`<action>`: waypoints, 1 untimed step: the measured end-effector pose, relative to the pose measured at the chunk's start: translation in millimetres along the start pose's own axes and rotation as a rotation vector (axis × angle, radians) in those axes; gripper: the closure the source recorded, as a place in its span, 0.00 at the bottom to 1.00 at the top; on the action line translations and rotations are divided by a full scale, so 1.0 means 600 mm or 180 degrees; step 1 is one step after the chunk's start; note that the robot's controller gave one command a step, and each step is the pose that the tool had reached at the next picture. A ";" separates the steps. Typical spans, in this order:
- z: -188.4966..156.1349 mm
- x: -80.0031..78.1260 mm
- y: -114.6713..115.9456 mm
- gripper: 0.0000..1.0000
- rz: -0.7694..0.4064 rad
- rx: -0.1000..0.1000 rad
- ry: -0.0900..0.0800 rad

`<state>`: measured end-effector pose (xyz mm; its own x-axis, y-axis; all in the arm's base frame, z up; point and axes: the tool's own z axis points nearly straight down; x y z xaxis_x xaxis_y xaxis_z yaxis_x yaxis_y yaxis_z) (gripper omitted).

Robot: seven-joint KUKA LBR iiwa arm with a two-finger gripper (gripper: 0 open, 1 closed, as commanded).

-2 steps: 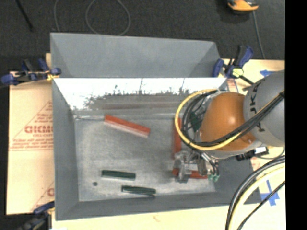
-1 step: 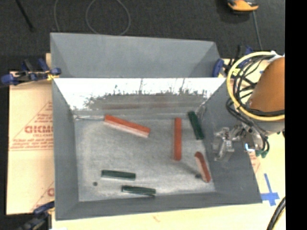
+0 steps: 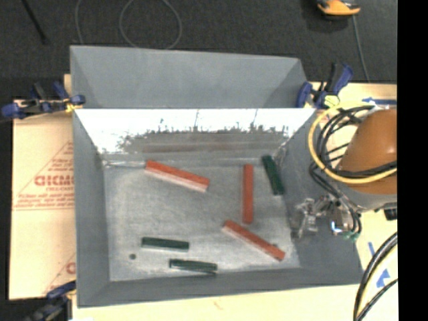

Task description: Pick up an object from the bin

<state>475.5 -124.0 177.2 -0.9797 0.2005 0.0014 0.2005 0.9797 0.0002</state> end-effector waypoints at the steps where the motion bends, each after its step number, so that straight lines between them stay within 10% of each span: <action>1: -0.004 -0.002 0.000 0.00 -0.0009 0.0002 -0.0016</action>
Offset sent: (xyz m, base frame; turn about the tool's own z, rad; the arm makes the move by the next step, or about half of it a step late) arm 0.0000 0.0000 0.0000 0.0000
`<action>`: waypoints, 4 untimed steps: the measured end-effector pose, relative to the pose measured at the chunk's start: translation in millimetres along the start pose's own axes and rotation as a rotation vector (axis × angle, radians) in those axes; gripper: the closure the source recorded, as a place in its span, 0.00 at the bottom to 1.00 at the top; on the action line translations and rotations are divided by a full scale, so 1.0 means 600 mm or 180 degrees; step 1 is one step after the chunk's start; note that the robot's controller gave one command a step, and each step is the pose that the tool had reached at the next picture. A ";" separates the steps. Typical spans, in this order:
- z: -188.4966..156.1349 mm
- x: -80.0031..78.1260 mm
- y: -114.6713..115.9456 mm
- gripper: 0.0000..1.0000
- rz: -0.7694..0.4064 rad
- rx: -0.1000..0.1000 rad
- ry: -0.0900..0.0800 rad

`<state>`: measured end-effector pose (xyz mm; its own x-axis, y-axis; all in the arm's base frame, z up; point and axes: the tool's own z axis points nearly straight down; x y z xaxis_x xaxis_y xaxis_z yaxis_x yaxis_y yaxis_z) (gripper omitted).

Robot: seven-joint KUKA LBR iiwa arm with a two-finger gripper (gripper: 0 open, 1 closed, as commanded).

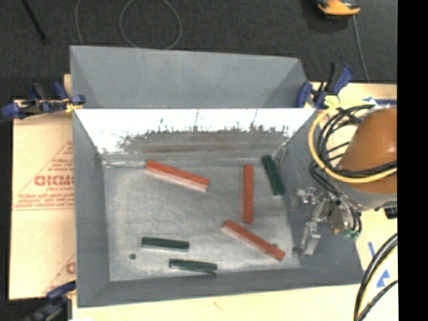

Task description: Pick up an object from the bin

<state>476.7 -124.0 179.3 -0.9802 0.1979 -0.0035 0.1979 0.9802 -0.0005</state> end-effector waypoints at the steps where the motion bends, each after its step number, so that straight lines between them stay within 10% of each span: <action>1: 0.185 0.012 0.072 0.00 0.0097 -0.0001 0.0006; 2: 0.181 0.010 0.070 1.00 0.0091 0.0001 -0.0002; 4: -0.123 -0.057 0.099 1.00 -0.0209 -0.0003 -0.0027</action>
Offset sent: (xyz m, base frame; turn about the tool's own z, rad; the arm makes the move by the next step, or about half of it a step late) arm 0.0017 0.0433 -0.1088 0.0329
